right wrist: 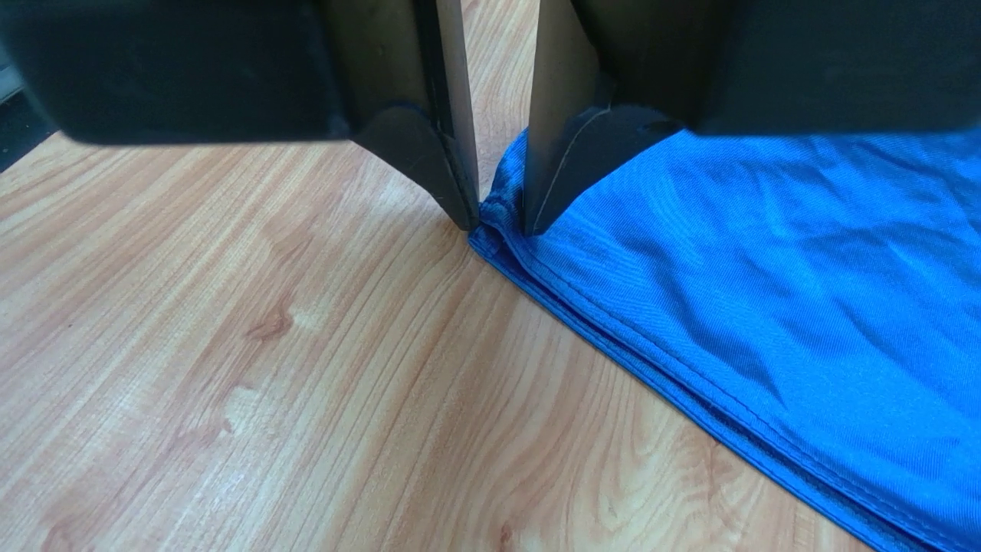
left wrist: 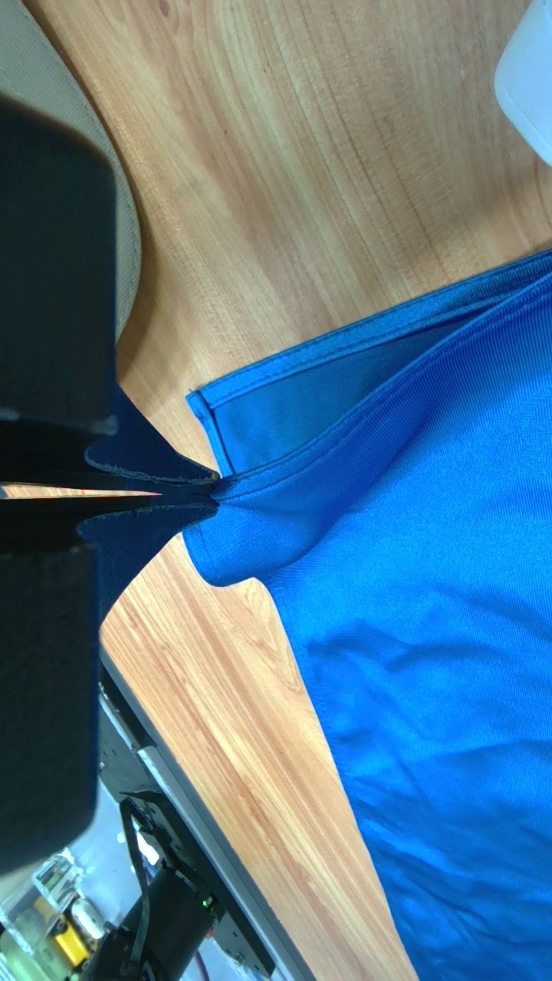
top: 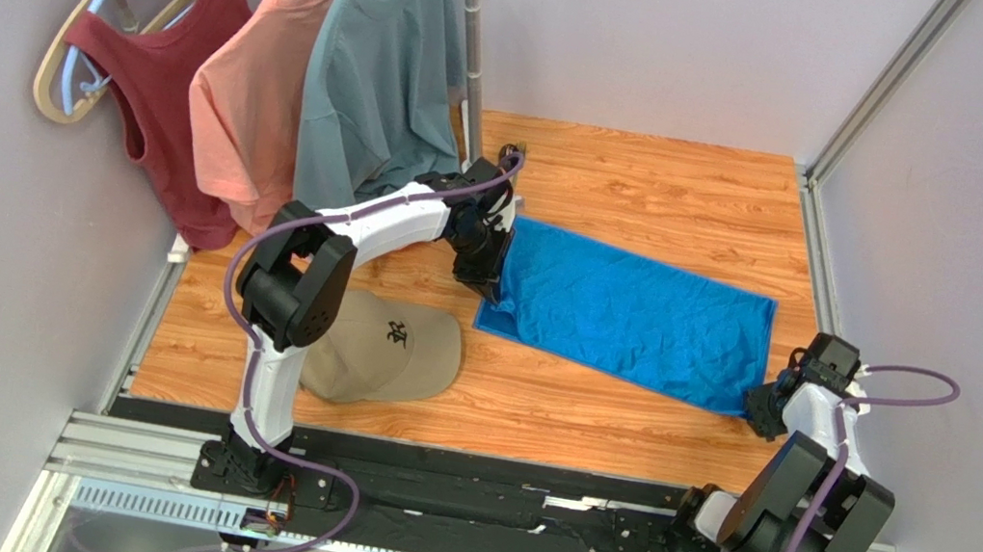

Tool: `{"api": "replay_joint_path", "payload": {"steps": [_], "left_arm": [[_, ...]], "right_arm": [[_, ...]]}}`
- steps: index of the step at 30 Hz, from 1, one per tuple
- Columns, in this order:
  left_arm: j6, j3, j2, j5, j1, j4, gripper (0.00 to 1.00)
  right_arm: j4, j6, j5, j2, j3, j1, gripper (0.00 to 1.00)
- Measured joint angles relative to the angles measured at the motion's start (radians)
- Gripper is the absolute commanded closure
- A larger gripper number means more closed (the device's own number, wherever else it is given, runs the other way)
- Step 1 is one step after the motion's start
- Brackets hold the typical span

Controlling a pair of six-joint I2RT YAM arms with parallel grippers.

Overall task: Fold the napkin into a case and place the utensils inside
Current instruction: Smooth out the rectangle-folded napkin at the center of the board.

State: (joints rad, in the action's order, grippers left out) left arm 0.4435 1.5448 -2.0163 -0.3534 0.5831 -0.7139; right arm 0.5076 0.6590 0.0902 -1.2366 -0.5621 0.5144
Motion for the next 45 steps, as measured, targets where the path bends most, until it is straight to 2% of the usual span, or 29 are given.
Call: {"api": "replay_joint_path", "payload": {"steps": [4,11,20,35,45], "left_arm": [[0.0,-0.002,0.0,0.0,0.0,0.0,1.0],[0.0,-0.002,0.0,0.002,0.0,-0.001,1.0],[0.002,-0.017,0.0,0.019,0.0,0.005,1.0],[0.009,-0.08,0.0,0.053,-0.005,0.055,1.0],[0.019,-0.126,0.0,0.054,-0.016,0.079,1.0]], "right_arm": [[-0.005,0.001,0.002,-0.001,0.0,0.0,0.89],[0.041,-0.006,0.021,0.031,-0.003,0.0,0.95],[0.119,-0.039,0.032,0.084,-0.079,0.0,0.97],[0.124,-0.095,0.012,-0.04,-0.137,0.0,0.98],[0.124,-0.1,0.024,-0.056,-0.184,-0.001,0.98]]}}
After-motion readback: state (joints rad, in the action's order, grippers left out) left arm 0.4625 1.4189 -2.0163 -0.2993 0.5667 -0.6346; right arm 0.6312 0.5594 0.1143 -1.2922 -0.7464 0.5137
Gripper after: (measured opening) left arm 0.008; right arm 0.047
